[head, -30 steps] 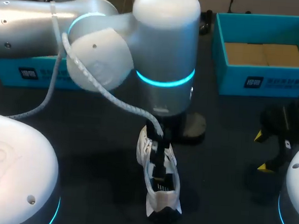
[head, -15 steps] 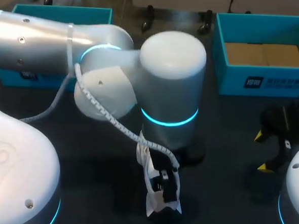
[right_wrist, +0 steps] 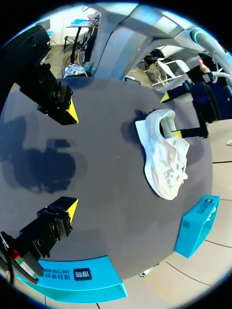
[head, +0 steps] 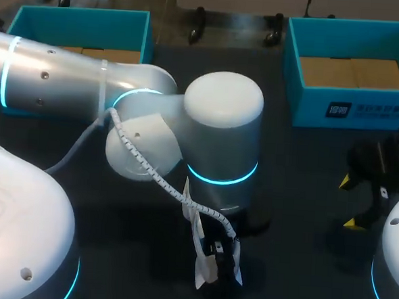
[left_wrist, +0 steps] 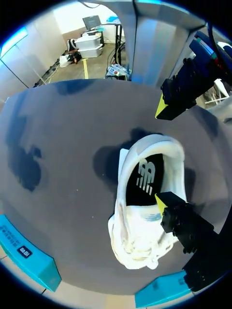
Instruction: Take the shoe out of the shoebox, open the shoe tongue, remove and reinsert the insole, then place the shoe into the shoebox
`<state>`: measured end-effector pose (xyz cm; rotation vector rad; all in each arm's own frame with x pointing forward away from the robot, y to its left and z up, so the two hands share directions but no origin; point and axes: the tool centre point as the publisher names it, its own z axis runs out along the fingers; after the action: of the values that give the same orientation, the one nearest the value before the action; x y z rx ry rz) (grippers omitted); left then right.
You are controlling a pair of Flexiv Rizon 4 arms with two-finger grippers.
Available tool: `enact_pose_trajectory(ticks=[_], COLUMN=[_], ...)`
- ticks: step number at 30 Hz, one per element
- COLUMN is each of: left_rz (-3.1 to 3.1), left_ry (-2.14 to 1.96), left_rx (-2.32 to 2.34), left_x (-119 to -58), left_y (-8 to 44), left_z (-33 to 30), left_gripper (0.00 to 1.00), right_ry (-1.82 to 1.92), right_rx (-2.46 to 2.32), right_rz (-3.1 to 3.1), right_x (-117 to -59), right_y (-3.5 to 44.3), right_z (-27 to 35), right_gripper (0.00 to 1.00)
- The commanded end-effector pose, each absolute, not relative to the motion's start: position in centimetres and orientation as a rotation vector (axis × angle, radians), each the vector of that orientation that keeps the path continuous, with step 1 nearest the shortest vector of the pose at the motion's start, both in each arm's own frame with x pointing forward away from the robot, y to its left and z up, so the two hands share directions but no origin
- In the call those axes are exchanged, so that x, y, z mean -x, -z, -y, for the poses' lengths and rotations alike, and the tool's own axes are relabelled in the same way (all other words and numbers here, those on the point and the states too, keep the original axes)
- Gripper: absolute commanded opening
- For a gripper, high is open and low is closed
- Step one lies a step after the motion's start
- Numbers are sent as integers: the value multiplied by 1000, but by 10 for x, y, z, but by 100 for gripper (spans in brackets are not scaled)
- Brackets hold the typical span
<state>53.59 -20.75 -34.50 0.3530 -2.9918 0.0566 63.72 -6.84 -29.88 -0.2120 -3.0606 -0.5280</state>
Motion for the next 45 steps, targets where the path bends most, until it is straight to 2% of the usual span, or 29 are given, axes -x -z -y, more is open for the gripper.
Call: enact_pose_trajectory(ticks=[1, 15, 16, 17, 22, 23, 24, 26, 27, 29, 45], left_rz=[3003, 3018, 3015, 3014, 3024, 3033, 3033, 3030, 3030, 3016, 3005], left_ry=[-46, -40, -42, -43, -31, -26, -25, -16, -10, 0, -34], left_rx=[-348, -369, -369, -371, -369, -378, -378, -379, -380, -369, -301], left_x=[-530, -517, -517, -518, -516, -515, -515, -516, -517, -520, -546], left_y=[362, 384, 385, 386, 387, 387, 387, 388, 388, 389, 360], left_z=[219, 223, 222, 222, 224, 224, 224, 224, 224, 223, 206], left_gripper=[100, 100, 94, 84, 65, 53, 45, 37, 29, 0, 0], right_ry=[525, 525, 525, 525, 525, 525, 525, 525, 525, 525, 525], right_rx=[212, 212, 212, 212, 212, 212, 212, 212, 212, 212, 212], right_rz=[3063, 3063, 3063, 3063, 3063, 3063, 3063, 3063, 3063, 3063, 3063], right_x=[-636, -636, -636, -636, -636, -636, -636, -636, -636, -636, -636], right_y=[299, 299, 299, 299, 299, 299, 299, 299, 299, 299, 299], right_z=[68, 68, 68, 68, 68, 68, 68, 68, 68, 68, 68], right_gripper=[100, 100, 100, 100, 100, 100, 100, 100, 100, 100, 100])
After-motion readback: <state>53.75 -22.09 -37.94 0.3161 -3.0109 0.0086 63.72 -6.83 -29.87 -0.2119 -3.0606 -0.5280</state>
